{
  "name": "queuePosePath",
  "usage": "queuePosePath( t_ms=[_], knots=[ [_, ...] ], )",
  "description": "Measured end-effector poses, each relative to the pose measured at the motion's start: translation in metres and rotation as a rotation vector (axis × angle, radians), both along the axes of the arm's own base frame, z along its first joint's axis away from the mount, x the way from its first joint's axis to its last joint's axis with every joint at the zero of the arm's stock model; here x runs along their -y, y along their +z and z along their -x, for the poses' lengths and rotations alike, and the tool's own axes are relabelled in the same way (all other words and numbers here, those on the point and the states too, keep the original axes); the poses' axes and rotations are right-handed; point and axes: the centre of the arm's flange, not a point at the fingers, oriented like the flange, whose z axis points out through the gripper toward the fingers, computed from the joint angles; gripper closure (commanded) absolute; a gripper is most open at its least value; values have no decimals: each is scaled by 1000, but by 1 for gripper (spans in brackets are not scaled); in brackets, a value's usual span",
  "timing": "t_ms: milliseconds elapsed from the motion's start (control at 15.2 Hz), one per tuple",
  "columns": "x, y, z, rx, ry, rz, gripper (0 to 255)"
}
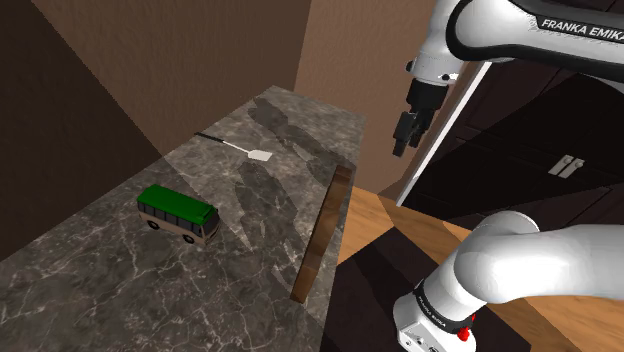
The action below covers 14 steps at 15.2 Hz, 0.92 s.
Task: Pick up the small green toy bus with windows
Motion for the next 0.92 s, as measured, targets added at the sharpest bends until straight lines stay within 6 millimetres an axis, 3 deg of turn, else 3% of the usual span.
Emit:
queuePosePath(
  t_ms=[264,924],
  knots=[
    [-22,-8,-16,8,21,1,0],
    [-125,-55,-77,50,121,7,0]
  ],
)
